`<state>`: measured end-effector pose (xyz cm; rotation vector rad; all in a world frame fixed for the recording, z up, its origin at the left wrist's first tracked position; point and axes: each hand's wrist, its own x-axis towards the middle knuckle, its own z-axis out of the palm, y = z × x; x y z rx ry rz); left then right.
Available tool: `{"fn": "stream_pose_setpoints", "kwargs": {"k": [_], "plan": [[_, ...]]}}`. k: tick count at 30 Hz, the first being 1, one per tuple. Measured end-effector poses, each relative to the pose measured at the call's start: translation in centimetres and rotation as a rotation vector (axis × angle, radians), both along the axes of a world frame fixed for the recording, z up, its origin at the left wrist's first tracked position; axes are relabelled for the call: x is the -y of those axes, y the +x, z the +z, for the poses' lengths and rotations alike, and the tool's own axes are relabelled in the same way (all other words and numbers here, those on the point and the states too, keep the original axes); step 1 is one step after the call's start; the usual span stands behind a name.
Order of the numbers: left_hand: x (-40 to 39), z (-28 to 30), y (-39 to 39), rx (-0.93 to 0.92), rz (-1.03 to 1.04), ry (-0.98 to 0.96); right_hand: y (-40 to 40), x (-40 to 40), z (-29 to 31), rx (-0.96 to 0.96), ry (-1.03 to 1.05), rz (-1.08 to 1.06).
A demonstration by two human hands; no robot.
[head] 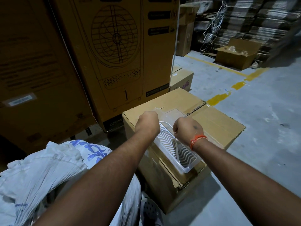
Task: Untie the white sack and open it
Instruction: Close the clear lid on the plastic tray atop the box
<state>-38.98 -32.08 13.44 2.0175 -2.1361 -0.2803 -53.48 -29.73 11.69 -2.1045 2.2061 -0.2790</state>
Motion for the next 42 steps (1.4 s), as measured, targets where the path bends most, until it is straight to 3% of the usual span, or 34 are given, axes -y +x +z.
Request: {"fn": "stream_pose_setpoints", "kwargs": {"k": [7, 12, 15, 21, 26, 32, 36, 42], "plan": [[-0.8, 0.3, -0.2, 0.161, -0.087, -0.134, -0.5, -1.6, -0.2, -0.006, -0.059, 0.047], [0.4, 0.5, 0.2, -0.059, -0.176, -0.163, -2.1, -4.4, 1.6, 0.325, -0.187, -0.025], [2.0, 1.3, 0.2, -0.239, -0.285, -0.086, -4.9, -5.5, 1.9, 0.551, -0.249, -0.202], [6.6, 2.6, -1.7, -0.263, -0.407, 0.050, -9.5, -7.7, -0.9, 0.936, -0.267, -0.504], [10.9, 1.6, -4.5, -0.205, -0.422, 0.298, -11.3, -8.1, -5.6, 0.922, -0.210, -0.644], [14.8, -0.7, -6.1, -0.124, -0.382, 0.526, -11.1, -8.3, -7.5, 0.949, -0.199, -0.634], [16.2, -2.5, -6.2, 0.016, -0.381, 0.496, -11.1, -8.0, -8.4, 0.939, -0.165, -0.667], [16.7, -3.2, -6.7, 0.050, -0.428, 0.423, -11.6, -8.2, -9.2, 0.879, -0.213, -0.678]]}}
